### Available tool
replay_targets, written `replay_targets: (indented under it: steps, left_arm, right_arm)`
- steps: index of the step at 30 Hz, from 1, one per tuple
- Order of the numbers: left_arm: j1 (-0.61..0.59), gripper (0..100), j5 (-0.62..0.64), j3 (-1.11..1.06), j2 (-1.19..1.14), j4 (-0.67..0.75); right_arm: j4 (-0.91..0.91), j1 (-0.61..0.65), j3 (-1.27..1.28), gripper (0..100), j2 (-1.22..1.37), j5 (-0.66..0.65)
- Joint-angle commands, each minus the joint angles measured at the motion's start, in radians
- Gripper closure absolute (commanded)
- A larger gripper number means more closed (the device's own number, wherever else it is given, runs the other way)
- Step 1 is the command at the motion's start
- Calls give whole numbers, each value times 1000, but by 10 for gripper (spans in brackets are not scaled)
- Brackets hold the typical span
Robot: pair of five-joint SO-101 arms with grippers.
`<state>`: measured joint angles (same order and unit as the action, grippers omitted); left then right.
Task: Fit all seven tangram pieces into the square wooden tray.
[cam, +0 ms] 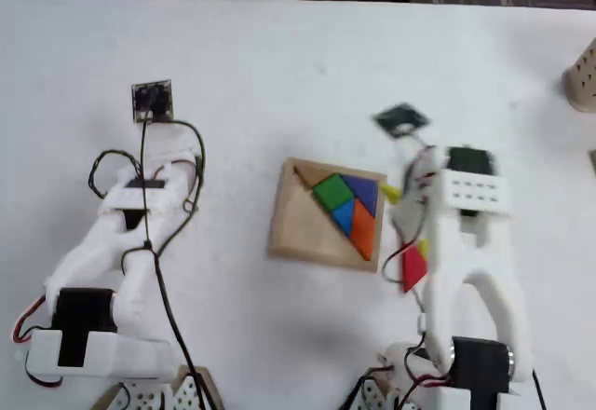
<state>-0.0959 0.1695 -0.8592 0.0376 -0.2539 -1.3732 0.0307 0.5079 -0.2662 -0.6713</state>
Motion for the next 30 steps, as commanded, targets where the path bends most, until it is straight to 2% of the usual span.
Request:
replay_targets:
  steps: [1, 10, 15, 24, 30]
  left_arm:
    - [-1, 976, -9, 5, 53, 17]
    - [-2, 976, -9, 5, 53, 18]
    - [-2, 976, -9, 5, 53, 20]
    - [-2, 976, -9, 5, 53, 21]
    - [-2, 976, -9, 5, 53, 21]
  right_arm:
    - [47, 127, -5, 981, -36, -14]
    - [245, 358, 146, 981, -36, -29]
    - [246, 446, 221, 981, -39, -302]
    - [246, 466, 241, 980, -36, -499]
    - [286, 464, 241, 980, -36, -512]
